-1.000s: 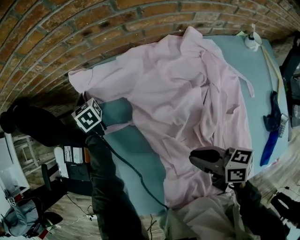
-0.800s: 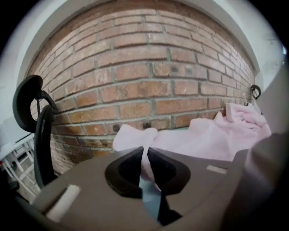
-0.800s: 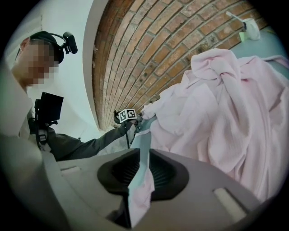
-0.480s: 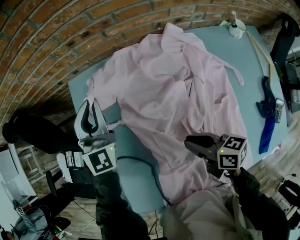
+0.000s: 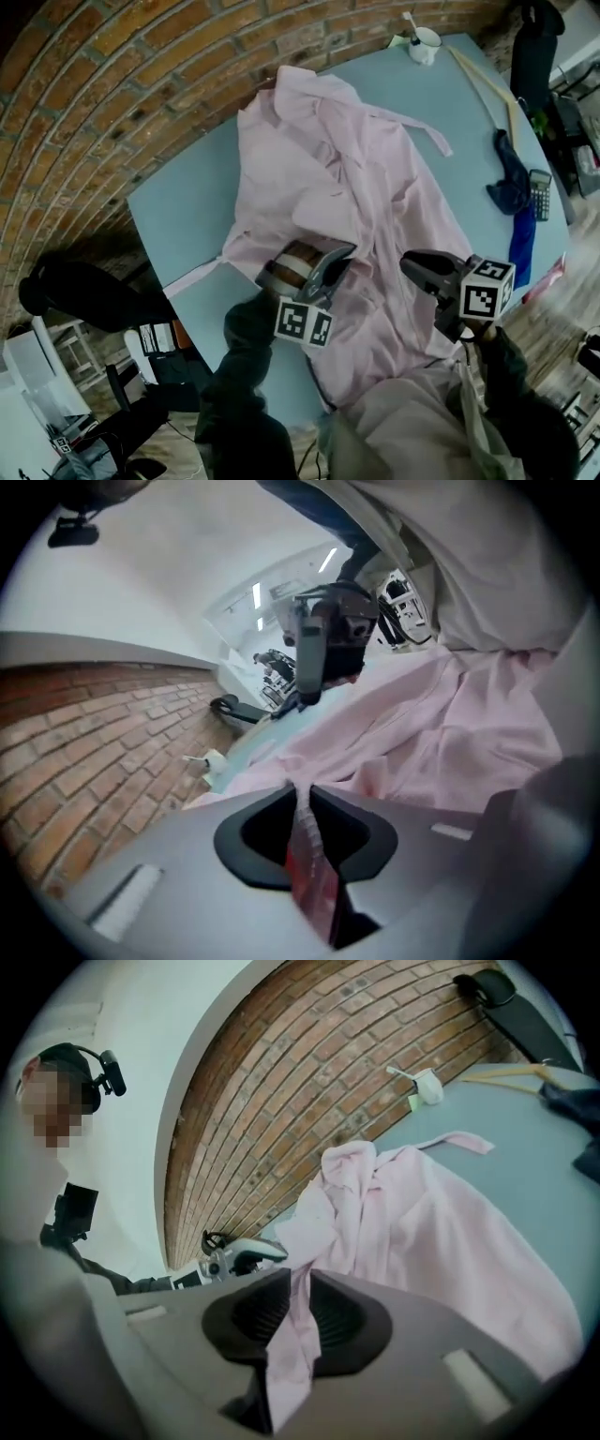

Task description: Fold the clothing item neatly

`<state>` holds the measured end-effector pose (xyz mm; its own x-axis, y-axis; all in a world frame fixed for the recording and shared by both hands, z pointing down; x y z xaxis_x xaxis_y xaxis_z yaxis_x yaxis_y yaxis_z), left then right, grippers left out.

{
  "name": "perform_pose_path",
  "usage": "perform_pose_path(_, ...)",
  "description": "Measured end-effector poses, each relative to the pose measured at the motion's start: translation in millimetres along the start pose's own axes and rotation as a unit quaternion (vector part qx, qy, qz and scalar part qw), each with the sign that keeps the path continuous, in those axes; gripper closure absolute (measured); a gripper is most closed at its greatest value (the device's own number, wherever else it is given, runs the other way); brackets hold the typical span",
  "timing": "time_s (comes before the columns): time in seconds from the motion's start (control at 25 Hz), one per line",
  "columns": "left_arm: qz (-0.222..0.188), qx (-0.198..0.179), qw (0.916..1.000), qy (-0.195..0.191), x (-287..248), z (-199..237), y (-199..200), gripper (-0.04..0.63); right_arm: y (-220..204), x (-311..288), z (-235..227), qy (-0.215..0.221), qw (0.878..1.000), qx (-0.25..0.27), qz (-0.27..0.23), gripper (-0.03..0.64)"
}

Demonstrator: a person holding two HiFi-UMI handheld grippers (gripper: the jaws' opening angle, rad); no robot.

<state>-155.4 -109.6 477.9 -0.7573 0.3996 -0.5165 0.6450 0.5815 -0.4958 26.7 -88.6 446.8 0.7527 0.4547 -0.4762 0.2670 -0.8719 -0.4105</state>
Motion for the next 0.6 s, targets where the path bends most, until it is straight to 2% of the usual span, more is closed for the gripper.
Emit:
perform_pose_path(0.04,-0.002,0.020,0.9995,-0.023,-5,-8,0,0.530,0,4,-2,0.001,1.000,-0.002,-0.003,0.549)
perform_pose_path(0.12,-0.014,0.064,0.9957,-0.065,-8,-16,2,0.382,-2,10,-6,0.005,1.000,-0.006,-0.005,0.549)
perform_pose_path(0.2,-0.024,0.080,0.9907,-0.107,-5,-20,8,0.306,-5,14,-10,0.009,1.000,-0.011,-0.004,0.549)
perform_pose_path(0.28,-0.035,0.081,0.9880,-0.127,2,-20,20,0.291,-7,17,-12,0.014,1.000,-0.014,-0.004,0.549)
perform_pose_path(0.32,-0.040,0.082,0.9887,-0.119,7,-18,28,0.293,-8,18,-12,0.017,1.000,-0.014,-0.004,0.549)
perform_pose_path(0.4,-0.044,0.096,0.9926,-0.060,23,-7,37,0.333,-7,19,-11,0.026,1.000,-0.012,-0.007,0.549)
perform_pose_path(0.44,-0.042,0.113,0.9926,-0.015,33,0,38,0.366,-8,20,-9,0.030,0.999,-0.010,-0.007,0.549)
perform_pose_path(0.48,-0.038,0.139,0.9891,0.032,43,7,35,0.421,-9,21,-9,0.035,0.999,-0.008,-0.006,0.549)
perform_pose_path(0.56,-0.024,0.202,0.9731,0.108,55,23,18,0.476,-11,22,-9,0.039,0.999,-0.007,-0.004,0.549)
perform_pose_path(0.6,-0.012,0.233,0.9640,0.127,55,30,5,0.476,-13,23,-10,0.039,0.999,-0.008,-0.004,0.549)
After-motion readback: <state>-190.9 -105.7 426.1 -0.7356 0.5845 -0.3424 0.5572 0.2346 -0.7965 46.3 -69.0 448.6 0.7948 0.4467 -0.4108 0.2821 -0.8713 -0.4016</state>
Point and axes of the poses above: the fingertips, and each gripper's own axes: x backward along the fingers, z to its left, y out of its top, the point moved 7 cm from there along x, backward along the fingers, and after that the axes turned 9 degrees about -x, right-handed, at the moved point
